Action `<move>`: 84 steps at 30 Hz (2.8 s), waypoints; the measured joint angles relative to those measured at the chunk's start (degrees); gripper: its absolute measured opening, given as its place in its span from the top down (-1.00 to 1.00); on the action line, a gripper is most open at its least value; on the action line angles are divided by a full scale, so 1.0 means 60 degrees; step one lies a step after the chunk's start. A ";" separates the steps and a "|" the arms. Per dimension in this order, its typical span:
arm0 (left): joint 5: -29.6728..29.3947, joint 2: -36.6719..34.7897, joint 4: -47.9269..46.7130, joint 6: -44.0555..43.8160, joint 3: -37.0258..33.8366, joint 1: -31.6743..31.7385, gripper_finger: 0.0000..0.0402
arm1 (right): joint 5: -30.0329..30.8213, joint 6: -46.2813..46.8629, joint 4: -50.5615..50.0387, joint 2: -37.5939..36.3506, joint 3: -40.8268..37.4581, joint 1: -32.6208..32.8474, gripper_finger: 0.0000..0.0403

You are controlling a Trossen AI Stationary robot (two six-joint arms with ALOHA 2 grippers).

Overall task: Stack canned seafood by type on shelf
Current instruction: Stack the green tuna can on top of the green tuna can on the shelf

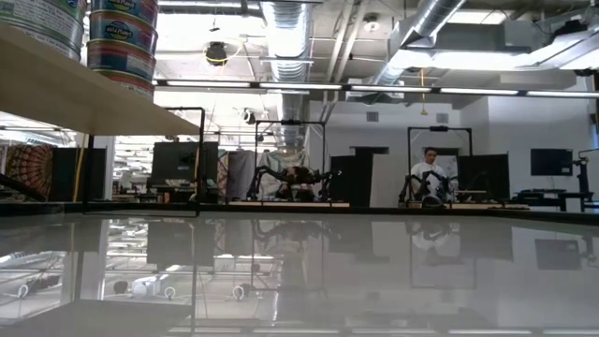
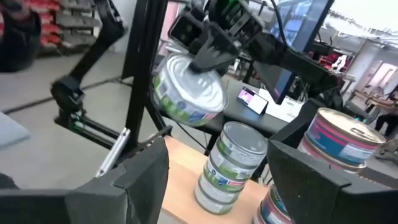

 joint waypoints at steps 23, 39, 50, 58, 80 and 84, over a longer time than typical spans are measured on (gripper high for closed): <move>-0.4434 0.0155 -0.2397 -0.3843 0.0000 -0.2931 0.30 | 0.0718 -0.5906 0.4383 0.2532 -0.0006 0.0208 -0.47; -0.4432 0.0151 -0.4221 -0.5461 0.0000 -0.2982 0.30 | 0.0092 -0.6195 0.5485 0.3584 0.0584 0.0082 -0.47; -0.4430 0.0155 -0.4753 -0.5684 -0.0004 -0.2993 0.30 | 0.0688 -0.6580 0.2262 0.4801 0.4026 0.0108 -0.46; -0.4427 0.0154 -0.5262 -0.4774 -0.0004 -0.2993 0.30 | 0.0913 -0.7931 0.1679 0.4801 0.4423 0.0032 -0.49; -0.4427 0.0053 -0.6633 -0.5385 -0.0004 -0.2927 0.30 | 0.0491 -0.9758 0.1523 0.6371 0.6401 0.0061 -0.62; -0.4434 0.0020 -0.6645 -0.5053 -0.0006 -0.2927 0.30 | 0.0478 -0.9832 0.1623 0.6371 0.6401 -0.0196 -0.55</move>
